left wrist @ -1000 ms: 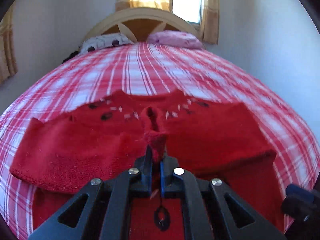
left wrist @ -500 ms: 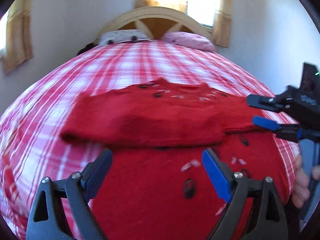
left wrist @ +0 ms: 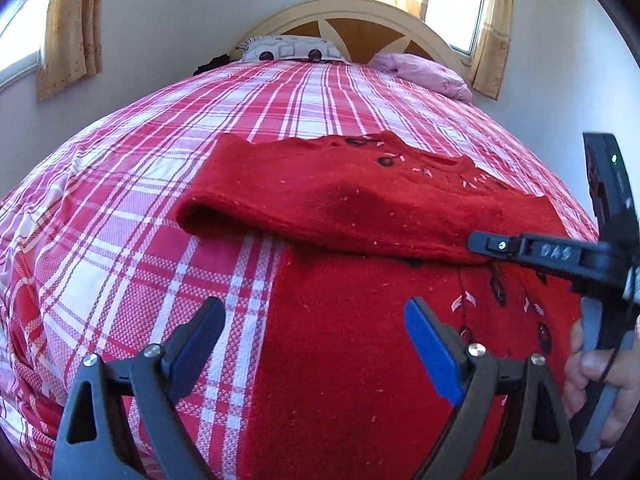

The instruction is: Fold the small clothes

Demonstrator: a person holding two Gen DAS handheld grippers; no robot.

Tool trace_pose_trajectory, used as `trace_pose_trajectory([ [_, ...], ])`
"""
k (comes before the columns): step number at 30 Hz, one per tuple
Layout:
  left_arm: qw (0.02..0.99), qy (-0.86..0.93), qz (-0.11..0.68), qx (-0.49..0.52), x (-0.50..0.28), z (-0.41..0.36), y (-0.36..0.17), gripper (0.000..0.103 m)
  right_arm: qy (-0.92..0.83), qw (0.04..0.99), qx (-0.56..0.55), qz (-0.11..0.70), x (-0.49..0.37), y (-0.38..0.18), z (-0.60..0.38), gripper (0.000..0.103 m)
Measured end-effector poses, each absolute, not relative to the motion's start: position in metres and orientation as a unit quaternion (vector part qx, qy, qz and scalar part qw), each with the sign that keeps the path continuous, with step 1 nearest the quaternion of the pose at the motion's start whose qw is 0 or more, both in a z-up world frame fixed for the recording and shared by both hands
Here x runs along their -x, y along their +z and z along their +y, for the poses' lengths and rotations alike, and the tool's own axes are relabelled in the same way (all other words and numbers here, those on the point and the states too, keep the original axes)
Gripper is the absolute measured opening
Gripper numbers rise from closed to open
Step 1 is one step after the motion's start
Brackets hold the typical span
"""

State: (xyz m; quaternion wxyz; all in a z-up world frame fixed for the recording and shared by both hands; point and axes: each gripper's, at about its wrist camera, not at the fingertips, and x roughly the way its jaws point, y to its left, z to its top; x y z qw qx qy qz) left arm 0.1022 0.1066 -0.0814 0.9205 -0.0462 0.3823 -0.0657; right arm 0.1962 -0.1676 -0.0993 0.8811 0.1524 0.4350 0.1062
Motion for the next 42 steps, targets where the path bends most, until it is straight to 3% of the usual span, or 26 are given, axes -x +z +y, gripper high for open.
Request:
trace_pose_trajectory([
  [13, 0.925, -0.046, 0.364, 0.105, -0.12, 0.113, -0.076, 0.094, 0.237, 0.902, -0.161, 0.323, -0.223, 0.052, -0.135, 0.019],
  [18, 0.934, 0.039, 0.345, 0.089, -0.151, 0.128, -0.074, 0.094, 0.268, 0.908, -0.166, 0.276, -0.214, 0.095, -0.124, 0.019],
  [31, 0.899, 0.158, 0.369, 0.175, -0.189, 0.173, -0.078, 0.093, 0.204, 0.923, -0.207, 0.253, -0.215, 0.088, -0.218, 0.018],
  [38, 0.927, 0.149, 0.321, 0.124, -0.173, 0.137, -0.062, 0.094, 0.192, 0.929, -0.218, 0.23, -0.202, 0.089, -0.265, 0.018],
  [42, 0.925, 0.145, 0.338, 0.097, -0.178, 0.122, -0.071, 0.094, 0.187, 0.937, -0.198, 0.219, -0.189, 0.088, -0.281, 0.018],
])
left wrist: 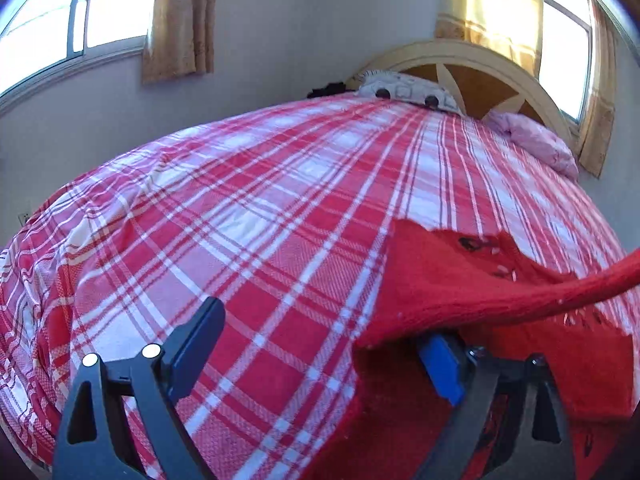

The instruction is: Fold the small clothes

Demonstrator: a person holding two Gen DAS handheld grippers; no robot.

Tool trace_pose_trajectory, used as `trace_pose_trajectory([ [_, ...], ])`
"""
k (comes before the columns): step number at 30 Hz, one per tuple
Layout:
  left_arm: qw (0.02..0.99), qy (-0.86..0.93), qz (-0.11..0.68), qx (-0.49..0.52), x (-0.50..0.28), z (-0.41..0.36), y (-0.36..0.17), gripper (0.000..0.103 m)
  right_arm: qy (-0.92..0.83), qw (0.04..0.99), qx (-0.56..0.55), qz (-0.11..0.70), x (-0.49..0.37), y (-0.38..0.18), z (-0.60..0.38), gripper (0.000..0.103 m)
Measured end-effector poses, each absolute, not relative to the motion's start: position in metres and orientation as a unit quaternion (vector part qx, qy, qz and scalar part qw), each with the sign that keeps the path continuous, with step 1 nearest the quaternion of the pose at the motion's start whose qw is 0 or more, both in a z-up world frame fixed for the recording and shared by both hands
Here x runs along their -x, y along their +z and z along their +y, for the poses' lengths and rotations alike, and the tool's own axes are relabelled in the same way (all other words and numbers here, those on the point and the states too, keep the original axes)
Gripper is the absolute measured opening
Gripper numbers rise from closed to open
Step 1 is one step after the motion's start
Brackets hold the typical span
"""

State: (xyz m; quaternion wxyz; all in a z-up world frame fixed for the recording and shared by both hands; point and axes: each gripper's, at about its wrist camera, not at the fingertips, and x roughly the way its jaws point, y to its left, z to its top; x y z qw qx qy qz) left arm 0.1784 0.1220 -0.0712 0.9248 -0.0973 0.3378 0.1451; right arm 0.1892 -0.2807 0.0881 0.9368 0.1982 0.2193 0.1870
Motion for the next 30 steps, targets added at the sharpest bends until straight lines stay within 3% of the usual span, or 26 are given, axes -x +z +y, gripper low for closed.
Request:
trace_pose_trajectory([
  [4, 0.92, 0.133, 0.357, 0.09, -0.169, 0.116, -0.082, 0.094, 0.173, 0.937, -0.174, 0.25, -0.172, 0.058, -0.295, 0.018],
  [15, 0.918, 0.092, 0.385, 0.02, -0.136, 0.111, -0.081, 0.094, 0.077, 0.895, -0.192, 0.396, -0.141, -0.098, -0.344, 0.023],
  [17, 0.921, 0.085, 0.379, 0.02, -0.132, 0.116, -0.075, 0.094, 0.072, 0.898, -0.206, 0.383, -0.133, -0.096, -0.353, 0.024],
  [21, 0.933, 0.068, 0.353, 0.022, -0.138, 0.116, -0.055, 0.094, 0.028, 0.912, -0.182, 0.365, -0.12, -0.076, -0.359, 0.05],
  [27, 0.941, 0.049, 0.335, 0.01, -0.174, 0.093, -0.042, 0.094, 0.019, 0.923, -0.17, 0.344, -0.137, -0.057, -0.348, 0.05],
  [30, 0.937, 0.054, 0.346, 0.012, -0.193, 0.085, -0.049, 0.094, 0.003, 0.911, -0.142, 0.388, -0.164, -0.073, -0.34, 0.049],
])
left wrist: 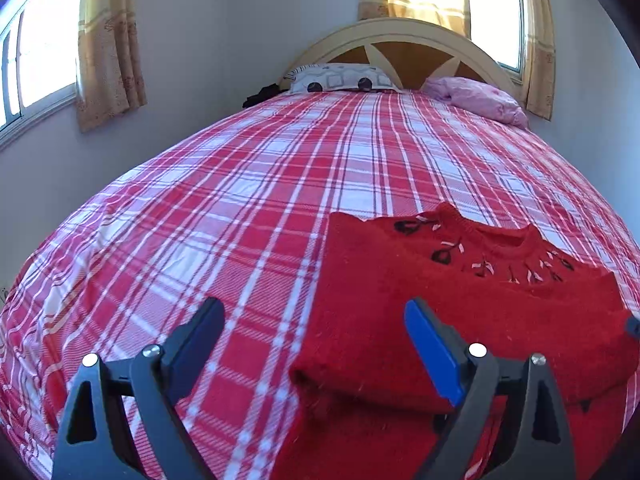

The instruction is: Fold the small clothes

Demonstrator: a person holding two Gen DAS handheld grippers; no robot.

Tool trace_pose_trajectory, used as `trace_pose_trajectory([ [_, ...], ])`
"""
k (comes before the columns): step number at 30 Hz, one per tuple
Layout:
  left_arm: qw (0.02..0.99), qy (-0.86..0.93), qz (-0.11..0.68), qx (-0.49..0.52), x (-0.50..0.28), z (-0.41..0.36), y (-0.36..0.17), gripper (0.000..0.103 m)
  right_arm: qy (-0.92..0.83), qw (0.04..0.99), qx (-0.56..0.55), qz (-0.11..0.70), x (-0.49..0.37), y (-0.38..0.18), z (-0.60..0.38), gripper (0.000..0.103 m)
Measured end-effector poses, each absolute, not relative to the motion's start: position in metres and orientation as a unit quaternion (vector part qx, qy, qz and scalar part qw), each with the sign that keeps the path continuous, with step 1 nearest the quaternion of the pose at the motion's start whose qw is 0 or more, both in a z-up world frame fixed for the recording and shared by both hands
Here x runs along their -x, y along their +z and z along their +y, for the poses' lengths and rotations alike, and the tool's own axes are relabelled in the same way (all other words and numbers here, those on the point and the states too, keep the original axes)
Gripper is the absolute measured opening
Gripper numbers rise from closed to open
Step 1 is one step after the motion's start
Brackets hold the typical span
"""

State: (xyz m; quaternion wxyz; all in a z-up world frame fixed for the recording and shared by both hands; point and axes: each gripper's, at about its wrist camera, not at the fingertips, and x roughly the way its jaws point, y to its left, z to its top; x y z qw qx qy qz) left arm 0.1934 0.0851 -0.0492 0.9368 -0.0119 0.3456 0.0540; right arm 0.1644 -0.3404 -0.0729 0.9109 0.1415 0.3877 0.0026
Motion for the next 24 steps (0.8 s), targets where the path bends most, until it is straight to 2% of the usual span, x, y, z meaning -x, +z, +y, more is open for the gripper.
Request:
trace_pose_trajectory([
  [1, 0.934, 0.057, 0.352, 0.01, -0.199, 0.082, -0.053, 0.094, -0.003, 0.907, -0.132, 0.401, -0.17, -0.08, -0.338, 0.046],
  [3, 0.926, 0.066, 0.372, 0.004, -0.211, 0.079, -0.064, 0.094, -0.004, 0.905, -0.114, 0.411, -0.177, -0.09, -0.332, 0.024],
  [4, 0.922, 0.076, 0.381, 0.003, -0.217, 0.08, -0.071, 0.094, -0.003, 0.908, -0.104, 0.406, -0.176, -0.088, -0.328, 0.017],
  [6, 0.914, 0.104, 0.392, 0.009, -0.224, 0.088, -0.08, 0.095, 0.007, 0.914, -0.094, 0.394, -0.174, -0.081, -0.323, 0.01],
  [12, 0.885, 0.179, 0.42, 0.09, -0.235, 0.128, -0.093, 0.094, 0.02, 0.943, -0.065, 0.327, -0.174, -0.049, -0.317, 0.01],
  [14, 0.881, 0.177, 0.429, 0.091, -0.236, 0.127, -0.099, 0.094, 0.013, 0.938, -0.068, 0.34, -0.189, -0.06, -0.325, 0.01],
  [17, 0.883, 0.18, 0.428, 0.07, -0.236, 0.121, -0.099, 0.094, 0.005, 0.912, -0.079, 0.402, -0.212, -0.096, -0.336, 0.011],
  [19, 0.883, 0.18, 0.429, 0.059, -0.239, 0.119, -0.1, 0.095, 0.017, 0.919, -0.091, 0.384, -0.206, -0.101, -0.342, 0.015],
  [21, 0.881, 0.181, 0.432, 0.064, -0.241, 0.122, -0.1, 0.096, 0.019, 0.917, -0.108, 0.383, -0.2, -0.096, -0.346, 0.024],
  [24, 0.883, 0.18, 0.429, 0.057, -0.237, 0.126, -0.093, 0.097, -0.005, 0.919, -0.139, 0.369, -0.175, -0.084, -0.36, 0.024],
])
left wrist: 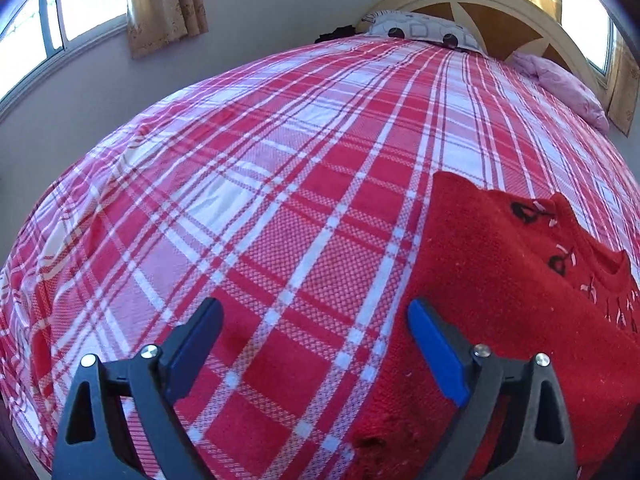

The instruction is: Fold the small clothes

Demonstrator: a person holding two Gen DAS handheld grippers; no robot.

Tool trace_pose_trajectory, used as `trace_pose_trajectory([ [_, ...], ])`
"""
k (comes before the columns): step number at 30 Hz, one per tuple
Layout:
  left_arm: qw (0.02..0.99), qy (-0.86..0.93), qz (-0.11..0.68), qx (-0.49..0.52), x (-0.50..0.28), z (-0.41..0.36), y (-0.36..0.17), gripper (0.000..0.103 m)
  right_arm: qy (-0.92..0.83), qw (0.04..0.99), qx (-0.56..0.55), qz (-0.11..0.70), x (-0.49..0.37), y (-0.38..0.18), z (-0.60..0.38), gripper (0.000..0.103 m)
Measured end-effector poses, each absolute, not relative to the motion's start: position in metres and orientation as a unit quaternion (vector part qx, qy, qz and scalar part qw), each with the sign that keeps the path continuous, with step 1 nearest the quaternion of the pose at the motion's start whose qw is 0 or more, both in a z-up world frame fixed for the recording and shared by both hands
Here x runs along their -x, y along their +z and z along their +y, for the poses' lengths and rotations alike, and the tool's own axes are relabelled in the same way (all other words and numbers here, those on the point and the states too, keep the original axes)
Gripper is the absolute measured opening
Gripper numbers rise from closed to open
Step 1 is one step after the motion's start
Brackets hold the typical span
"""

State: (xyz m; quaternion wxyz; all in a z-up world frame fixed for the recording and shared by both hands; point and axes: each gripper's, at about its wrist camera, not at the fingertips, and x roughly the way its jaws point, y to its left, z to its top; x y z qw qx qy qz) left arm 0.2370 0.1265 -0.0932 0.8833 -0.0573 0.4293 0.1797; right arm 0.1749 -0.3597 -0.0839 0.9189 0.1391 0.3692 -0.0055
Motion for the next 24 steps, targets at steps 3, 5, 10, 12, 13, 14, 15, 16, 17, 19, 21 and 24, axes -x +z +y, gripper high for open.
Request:
trace_pose_trajectory([
  [3, 0.896, 0.187, 0.402, 0.024, -0.218, 0.124, -0.079, 0.095, -0.028, 0.931, -0.154, 0.331, -0.134, -0.065, -0.371, 0.024],
  [5, 0.908, 0.159, 0.388, 0.015, -0.201, 0.121, -0.072, 0.095, -0.029, 0.936, -0.166, 0.31, -0.104, -0.057, -0.375, 0.024],
  [10, 0.928, 0.031, 0.371, -0.013, -0.15, 0.118, -0.063, 0.095, -0.006, 0.933, -0.182, 0.309, -0.049, -0.054, -0.368, 0.024],
  [12, 0.928, -0.02, 0.373, -0.015, -0.129, 0.125, -0.063, 0.096, 0.018, 0.931, -0.185, 0.314, -0.03, -0.056, -0.361, 0.03],
  [13, 0.928, -0.034, 0.371, -0.017, -0.121, 0.127, -0.063, 0.096, 0.031, 0.929, -0.181, 0.322, -0.021, -0.058, -0.357, 0.035],
  [14, 0.929, -0.046, 0.366, -0.024, -0.109, 0.132, -0.064, 0.096, 0.037, 0.928, -0.176, 0.327, -0.014, -0.061, -0.354, 0.046],
  [15, 0.929, -0.05, 0.366, -0.029, -0.103, 0.135, -0.065, 0.096, 0.042, 0.927, -0.169, 0.334, -0.006, -0.063, -0.35, 0.051],
  [16, 0.927, -0.055, 0.37, -0.035, -0.095, 0.14, -0.068, 0.096, 0.045, 0.925, -0.163, 0.34, 0.002, -0.066, -0.347, 0.051],
  [17, 0.924, -0.06, 0.377, -0.038, -0.091, 0.143, -0.07, 0.096, 0.048, 0.923, -0.16, 0.348, 0.011, -0.07, -0.345, 0.051],
  [19, 0.918, -0.063, 0.39, -0.039, -0.083, 0.151, -0.076, 0.096, 0.053, 0.916, -0.169, 0.361, 0.025, -0.078, -0.343, 0.051],
  [21, 0.912, -0.062, 0.405, -0.028, -0.072, 0.161, -0.081, 0.096, 0.064, 0.906, -0.19, 0.374, 0.04, -0.087, -0.342, 0.051],
  [24, 0.901, -0.084, 0.425, -0.006, -0.054, 0.168, -0.089, 0.096, 0.072, 0.89, -0.208, 0.398, 0.058, -0.101, -0.338, 0.051],
])
